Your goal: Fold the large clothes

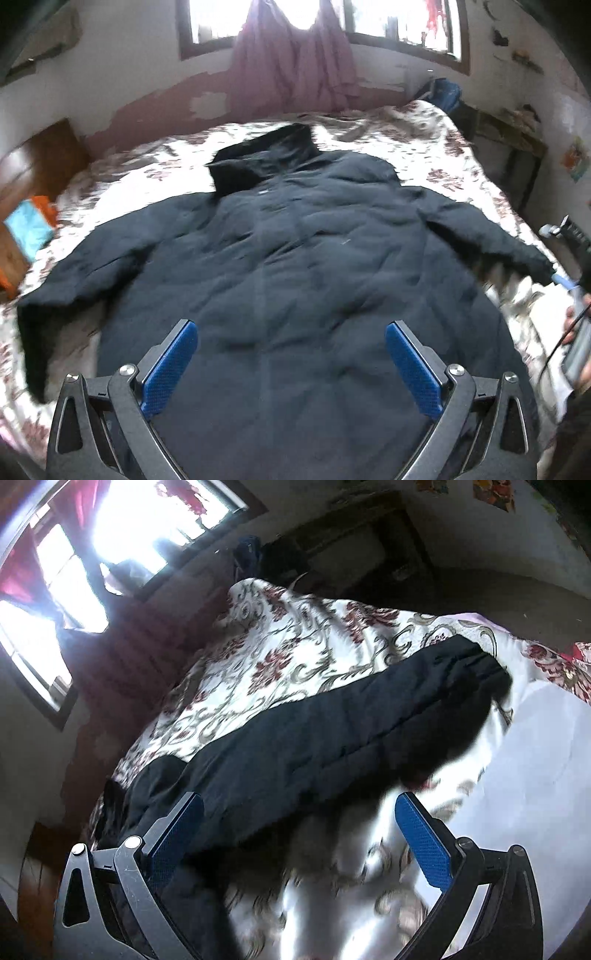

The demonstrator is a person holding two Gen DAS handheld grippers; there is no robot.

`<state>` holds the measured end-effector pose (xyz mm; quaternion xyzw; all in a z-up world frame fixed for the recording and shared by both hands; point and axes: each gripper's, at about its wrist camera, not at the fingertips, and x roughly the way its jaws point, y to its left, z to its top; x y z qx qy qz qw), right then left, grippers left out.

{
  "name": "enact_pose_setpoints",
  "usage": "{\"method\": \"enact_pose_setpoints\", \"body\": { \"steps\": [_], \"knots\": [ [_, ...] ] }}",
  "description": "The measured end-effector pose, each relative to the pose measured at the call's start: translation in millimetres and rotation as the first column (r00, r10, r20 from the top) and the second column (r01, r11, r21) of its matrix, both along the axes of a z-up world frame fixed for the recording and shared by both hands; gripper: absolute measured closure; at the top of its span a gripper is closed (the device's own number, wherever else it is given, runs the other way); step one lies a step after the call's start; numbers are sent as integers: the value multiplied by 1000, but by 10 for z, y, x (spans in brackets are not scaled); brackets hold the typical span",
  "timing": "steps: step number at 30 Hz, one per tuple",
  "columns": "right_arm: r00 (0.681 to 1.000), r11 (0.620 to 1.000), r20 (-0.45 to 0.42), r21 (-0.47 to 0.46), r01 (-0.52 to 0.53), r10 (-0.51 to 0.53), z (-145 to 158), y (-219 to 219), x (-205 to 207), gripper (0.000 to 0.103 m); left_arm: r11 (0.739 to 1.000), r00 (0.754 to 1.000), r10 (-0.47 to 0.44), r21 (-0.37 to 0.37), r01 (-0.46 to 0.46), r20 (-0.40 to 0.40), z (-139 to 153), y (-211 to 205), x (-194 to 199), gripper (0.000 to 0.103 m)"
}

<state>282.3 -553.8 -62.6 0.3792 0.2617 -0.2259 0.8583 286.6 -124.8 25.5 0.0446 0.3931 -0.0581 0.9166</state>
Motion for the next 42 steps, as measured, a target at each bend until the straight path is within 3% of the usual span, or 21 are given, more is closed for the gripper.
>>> {"method": "enact_pose_setpoints", "body": {
  "steps": [5, 9, 12, 14, 18, 20, 24, 28, 34, 36, 37, 38, 41, 42],
  "knots": [
    [989, 995, -123, -75, 71, -80, -68, -258, 166, 1, 994, 998, -57, -93, 56, -8, -79, -313, 523, 1],
    [983, 993, -174, -111, 43, -62, -141, -420, 281, 2, 996, 999, -35, -83, 32, -33, -171, -513, 934, 1],
    [982, 989, -184, -149, 24, -52, -187, -488, 312, 22, 994, 998, -28, -103, 22, -57, -226, -624, 1241, 1],
    [990, 991, -139, -133, 18, -36, -234, -506, 260, 36, 994, 998, -30, -108, 23, -58, -255, -705, 1413, 1],
    [993, 994, -113, -109, 12, -25, -256, -437, 190, 36, 990, 998, -58, -132, 52, -41, -330, -974, 1699, 1],
    [996, 998, -88, -62, -6, 1, -267, -436, 190, 35, 985, 997, -74, -156, 68, -33, -370, -1084, 1799, 1],
    [996, 996, -90, 90, -16, 24, -460, -523, 241, 35, 987, 996, -86, -137, 80, -38, -500, -1367, 1990, 1],
    [986, 999, -167, 18, 32, -29, -534, -530, 298, 35, 995, 994, -79, -69, 73, -78, -706, -1547, 2102, 1],
    [984, 1000, -174, 8, 27, -25, -577, -643, 439, 32, 998, 989, -63, -21, 61, -137, -902, -1586, 2208, 1],
    [983, 1000, -183, 0, 19, -18, -599, -658, 491, 37, 998, 988, -61, 25, 66, -141, -944, -1633, 2204, 0],
    [982, 1000, -187, -5, 16, -17, -608, -656, 505, 46, 997, 988, -58, 50, 66, -141, -966, -1659, 2199, 0],
    [982, 1000, -187, -6, 13, -14, -617, -653, 509, 62, 996, 989, -55, 68, 65, -141, -981, -1679, 2198, 0],
    [991, 1000, -131, 20, 12, -10, -597, -649, 460, 82, 992, 989, -50, 107, 66, -142, -1024, -1717, 2201, 0],
    [993, 1000, -114, 15, 16, -14, -573, -642, 443, 84, 991, 989, -49, 115, 66, -142, -1032, -1727, 2198, 0]
  ]
}}
